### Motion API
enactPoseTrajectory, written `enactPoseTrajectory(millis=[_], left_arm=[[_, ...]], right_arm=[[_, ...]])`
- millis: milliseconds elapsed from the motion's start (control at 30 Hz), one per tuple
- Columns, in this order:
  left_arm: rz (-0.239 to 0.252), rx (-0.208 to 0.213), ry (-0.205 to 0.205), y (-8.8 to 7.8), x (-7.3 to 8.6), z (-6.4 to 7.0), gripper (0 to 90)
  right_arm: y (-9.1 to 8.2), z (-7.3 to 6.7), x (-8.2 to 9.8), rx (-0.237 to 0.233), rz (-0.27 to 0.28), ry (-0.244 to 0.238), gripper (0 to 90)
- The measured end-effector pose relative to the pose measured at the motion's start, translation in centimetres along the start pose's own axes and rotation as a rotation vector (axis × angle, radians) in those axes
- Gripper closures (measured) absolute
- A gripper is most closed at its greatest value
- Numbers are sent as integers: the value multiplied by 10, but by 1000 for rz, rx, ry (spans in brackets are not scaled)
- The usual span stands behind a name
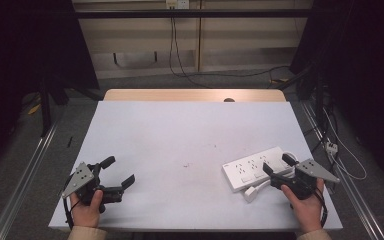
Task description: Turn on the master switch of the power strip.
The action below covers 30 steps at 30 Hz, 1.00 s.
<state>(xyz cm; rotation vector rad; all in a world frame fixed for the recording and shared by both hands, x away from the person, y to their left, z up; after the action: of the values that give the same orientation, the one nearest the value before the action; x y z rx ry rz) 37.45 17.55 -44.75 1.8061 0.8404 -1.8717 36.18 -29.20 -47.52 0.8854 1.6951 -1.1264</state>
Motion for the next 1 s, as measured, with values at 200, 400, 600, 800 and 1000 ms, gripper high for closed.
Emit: enactPoseTrajectory(millis=[200, 400, 600, 800, 1000], left_arm=[[-1, 0, 2, 0, 0, 0, 35], [-1, -1, -1, 0, 0, 0, 35], [-2, -2, -2, 0, 0, 0, 35], [-4, 1, -1, 1, 1, 0, 35], [-3, -1, -4, 1, 1, 0, 35]], right_arm=[[2, 4, 0, -1, -12, -9, 284], [3, 8, 2, 0, -28, -6, 354], [3, 10, 1, 7, -32, -5, 405], [3, 16, 0, 27, -44, 1, 453], [4, 23, 0, 52, -56, 20, 503]])
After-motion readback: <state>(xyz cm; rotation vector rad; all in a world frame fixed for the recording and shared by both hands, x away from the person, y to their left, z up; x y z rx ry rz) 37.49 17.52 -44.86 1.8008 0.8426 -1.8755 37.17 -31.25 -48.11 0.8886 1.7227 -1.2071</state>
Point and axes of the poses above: each handheld gripper's, and its own axes: y roughly forward along the jaws, x roughly out of its underside, z roughly to its right, the point moved 9 cm from there along y, roughly forward along the jaws, and after that the axes turned 7 degrees about y, right-handed, at the moved point
